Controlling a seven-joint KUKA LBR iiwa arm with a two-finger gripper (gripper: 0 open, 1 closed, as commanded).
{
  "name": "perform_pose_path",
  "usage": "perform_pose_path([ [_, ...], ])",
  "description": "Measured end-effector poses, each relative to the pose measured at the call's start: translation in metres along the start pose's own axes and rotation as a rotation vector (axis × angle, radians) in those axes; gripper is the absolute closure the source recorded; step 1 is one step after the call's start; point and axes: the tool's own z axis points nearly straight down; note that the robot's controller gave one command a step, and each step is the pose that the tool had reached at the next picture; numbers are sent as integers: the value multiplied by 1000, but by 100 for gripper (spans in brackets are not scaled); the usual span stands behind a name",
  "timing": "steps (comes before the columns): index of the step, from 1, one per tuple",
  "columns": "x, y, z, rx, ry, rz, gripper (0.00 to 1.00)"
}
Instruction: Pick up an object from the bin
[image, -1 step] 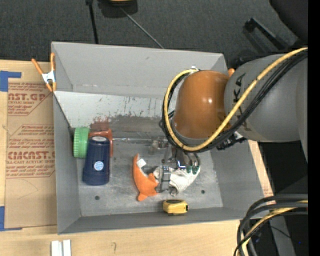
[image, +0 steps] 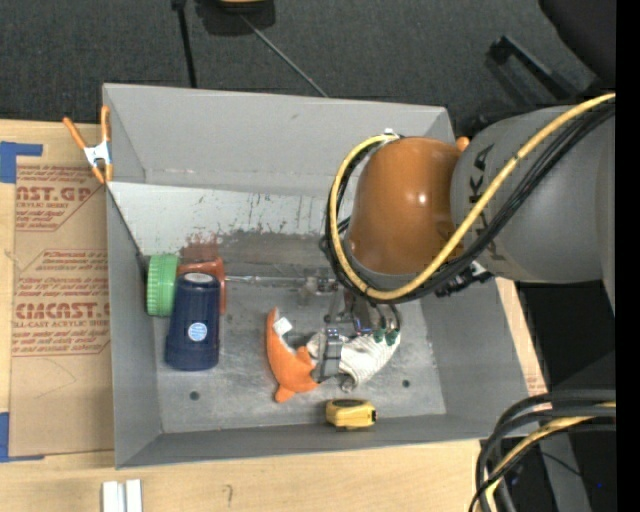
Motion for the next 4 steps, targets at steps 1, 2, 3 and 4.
perform_pose_path([
  [1,-2,-4,39,-1,-5,81,0],
  [2,-5,-1,98,-1,-5,117,0],
  [3,-3,-9,129,-1,2,135,0],
  [4,11,-26,75,2,7,299,0],
])
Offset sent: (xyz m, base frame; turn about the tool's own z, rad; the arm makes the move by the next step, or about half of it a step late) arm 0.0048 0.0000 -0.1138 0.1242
